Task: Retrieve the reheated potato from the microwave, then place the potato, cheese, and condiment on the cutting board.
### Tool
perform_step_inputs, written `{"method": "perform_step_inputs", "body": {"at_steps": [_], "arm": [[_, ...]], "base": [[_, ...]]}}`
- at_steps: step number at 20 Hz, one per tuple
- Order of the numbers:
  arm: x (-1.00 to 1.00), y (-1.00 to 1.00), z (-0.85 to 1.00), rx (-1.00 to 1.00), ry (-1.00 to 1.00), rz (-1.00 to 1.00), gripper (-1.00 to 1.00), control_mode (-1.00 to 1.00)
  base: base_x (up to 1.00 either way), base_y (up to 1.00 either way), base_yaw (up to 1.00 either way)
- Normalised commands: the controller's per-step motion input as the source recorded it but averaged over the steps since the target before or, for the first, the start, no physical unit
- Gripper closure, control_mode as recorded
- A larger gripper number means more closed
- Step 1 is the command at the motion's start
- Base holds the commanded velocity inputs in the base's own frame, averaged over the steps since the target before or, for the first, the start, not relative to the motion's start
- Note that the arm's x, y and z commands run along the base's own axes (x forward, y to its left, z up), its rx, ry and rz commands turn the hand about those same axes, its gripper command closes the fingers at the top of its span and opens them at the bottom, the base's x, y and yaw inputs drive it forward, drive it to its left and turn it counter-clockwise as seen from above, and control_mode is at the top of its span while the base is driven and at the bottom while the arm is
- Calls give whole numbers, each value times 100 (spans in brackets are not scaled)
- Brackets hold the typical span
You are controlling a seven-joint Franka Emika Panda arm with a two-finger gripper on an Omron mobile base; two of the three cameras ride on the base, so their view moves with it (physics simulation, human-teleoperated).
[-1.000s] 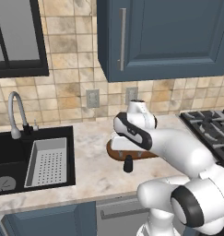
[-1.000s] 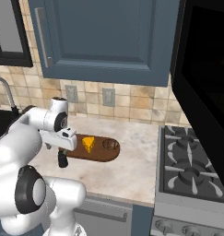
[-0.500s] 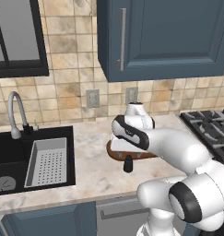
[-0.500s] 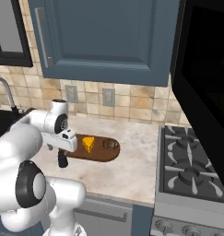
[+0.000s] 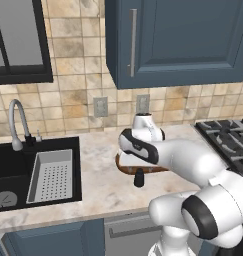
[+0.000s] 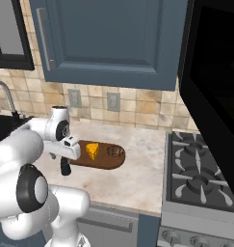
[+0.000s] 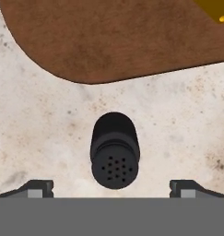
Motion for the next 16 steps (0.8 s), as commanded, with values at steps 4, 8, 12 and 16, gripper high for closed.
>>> {"method": "perform_step_inputs", "body": {"at_steps": [4,8,12,16], "arm": [[4,0,-16,-5,0,0,-100,-100],[12,0,-13,-5,0,0,-100,-100],[15,0,-10,-5,0,0,-100,-100],[8,0,-6,-3,0,0,-100,-100]], "base": [[0,0,0],[0,0,0],[0,0,0],[0,0,0]]}}
